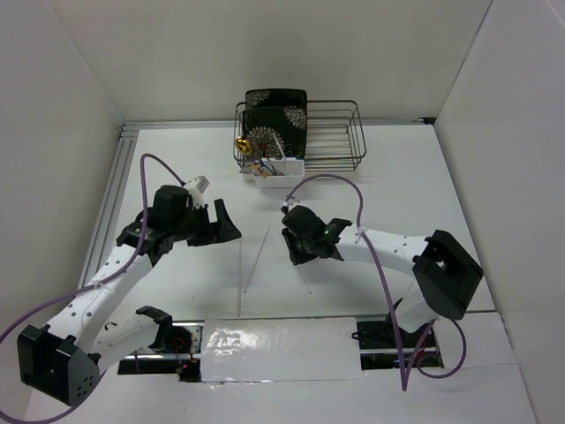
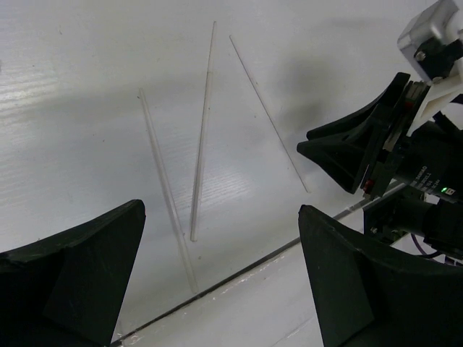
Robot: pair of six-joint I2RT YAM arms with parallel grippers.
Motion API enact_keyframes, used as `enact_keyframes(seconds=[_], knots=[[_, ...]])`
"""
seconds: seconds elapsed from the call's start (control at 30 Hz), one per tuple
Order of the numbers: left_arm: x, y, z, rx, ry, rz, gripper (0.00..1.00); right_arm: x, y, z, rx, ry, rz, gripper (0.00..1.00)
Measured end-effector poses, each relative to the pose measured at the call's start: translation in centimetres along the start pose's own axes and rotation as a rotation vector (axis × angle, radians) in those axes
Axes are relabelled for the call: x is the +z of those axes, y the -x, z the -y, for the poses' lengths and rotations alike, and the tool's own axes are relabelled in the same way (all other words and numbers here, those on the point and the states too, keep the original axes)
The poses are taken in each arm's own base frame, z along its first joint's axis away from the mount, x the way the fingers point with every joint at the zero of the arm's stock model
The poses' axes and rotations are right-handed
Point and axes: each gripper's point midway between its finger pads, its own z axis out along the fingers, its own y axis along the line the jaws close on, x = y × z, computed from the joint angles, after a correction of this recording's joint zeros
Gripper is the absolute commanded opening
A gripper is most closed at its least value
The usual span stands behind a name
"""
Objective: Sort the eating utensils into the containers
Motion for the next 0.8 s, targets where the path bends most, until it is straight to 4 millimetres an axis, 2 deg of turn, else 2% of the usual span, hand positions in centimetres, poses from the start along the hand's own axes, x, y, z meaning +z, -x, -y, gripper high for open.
enact_keyframes(seconds=[0.3, 0.53, 0.63, 0.73, 0.77, 0.8], knots=[[-0.2, -0.4, -0.5, 0.008, 0.008, 0.017, 1.0, 1.1, -2.3, -0.5, -0.053, -0.031, -0.064, 0.36], [-0.3, -0.4, -0.5, 0.013, 0.007, 0.019, 1.0, 2.5, -3.7, 0.6, -0.072, -0.094, -0.099, 0.35], [-0.4, -0.3, -0.4, 0.017, 0.008, 0.025, 1.0, 2.7, -3.5, 0.8, -0.079, -0.109, -0.089, 0.3], [-0.6, -0.2, -0.5, 0.03, 0.008, 0.031, 1.0, 2.9, -3.4, 1.0, -0.095, -0.118, -0.083, 0.11], [-0.6, -0.2, -0.5, 0.032, 0.008, 0.032, 1.0, 3.1, -3.2, 0.9, -0.099, -0.119, -0.081, 0.0], [-0.6, -0.3, -0.5, 0.033, 0.008, 0.031, 1.0, 3.2, -3.0, 0.9, -0.104, -0.12, -0.078, 0.0]])
